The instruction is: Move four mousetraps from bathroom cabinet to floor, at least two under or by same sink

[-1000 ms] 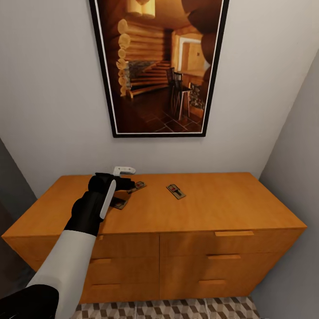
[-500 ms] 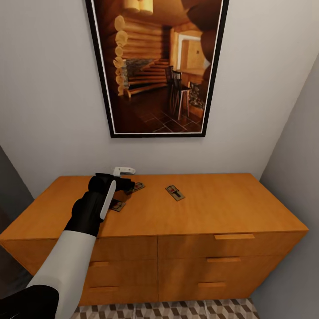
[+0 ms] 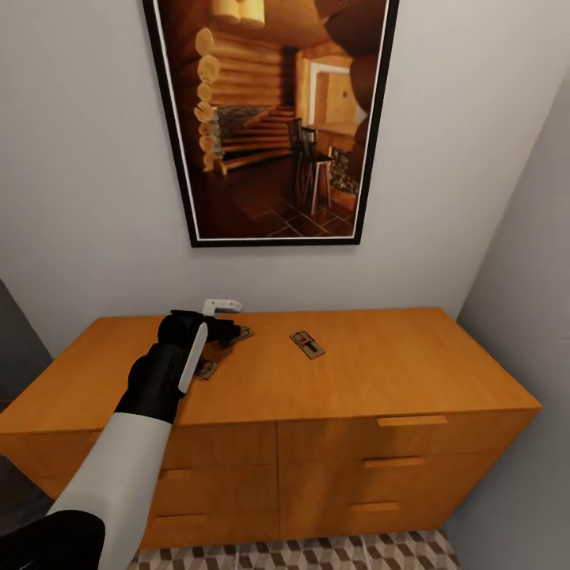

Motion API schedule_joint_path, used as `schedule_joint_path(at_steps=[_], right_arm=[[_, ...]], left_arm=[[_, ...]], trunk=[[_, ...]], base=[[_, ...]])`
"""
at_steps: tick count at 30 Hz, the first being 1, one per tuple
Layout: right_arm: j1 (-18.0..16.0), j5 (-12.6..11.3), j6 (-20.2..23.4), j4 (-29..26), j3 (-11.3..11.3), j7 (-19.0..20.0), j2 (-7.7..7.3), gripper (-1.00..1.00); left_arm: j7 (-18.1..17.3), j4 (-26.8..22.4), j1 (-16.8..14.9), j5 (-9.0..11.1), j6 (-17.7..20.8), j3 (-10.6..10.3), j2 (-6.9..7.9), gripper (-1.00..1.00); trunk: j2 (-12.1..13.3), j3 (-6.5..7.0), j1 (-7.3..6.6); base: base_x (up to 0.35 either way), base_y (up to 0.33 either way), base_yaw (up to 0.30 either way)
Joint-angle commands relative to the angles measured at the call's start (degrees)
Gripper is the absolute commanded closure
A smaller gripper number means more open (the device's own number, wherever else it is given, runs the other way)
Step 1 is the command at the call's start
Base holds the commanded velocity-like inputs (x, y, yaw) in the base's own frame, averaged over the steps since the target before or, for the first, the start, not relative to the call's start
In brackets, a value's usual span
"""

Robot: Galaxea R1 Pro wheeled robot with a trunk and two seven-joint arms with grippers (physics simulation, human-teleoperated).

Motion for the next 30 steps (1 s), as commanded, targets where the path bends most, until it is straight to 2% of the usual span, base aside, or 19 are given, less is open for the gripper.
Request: schedule_joint_path(at_steps=[1, 6, 30], right_arm=[[0.0, 0.2, -0.1, -0.1, -0.1, 0.0, 0.0, 1.0], [0.0, 0.2, -0.1, -0.1, -0.1, -0.1, 0.01, 1.0], [0.0, 0.2, -0.1, -0.1, -0.1, -0.1, 0.0, 1.0]], left_arm=[[0.2, 0.0, 0.0, -0.1, 0.2, -0.1, 0.0, -1.0], [0.2, -0.1, 0.0, 0.0, 0.2, -0.1, 0.0, -1.0], [0.1, 0.0, 0.0, 0.0, 0.2, -0.1, 0.0, -1.0]], trunk=[[0.0, -0.01, 0.0], [0.0, 0.11, 0.0], [0.0, 0.12, 0.0]], base=[[0.0, 0.0, -0.234], [0.0, 0.0, -0.157], [0.0, 0.0, -0.004]])
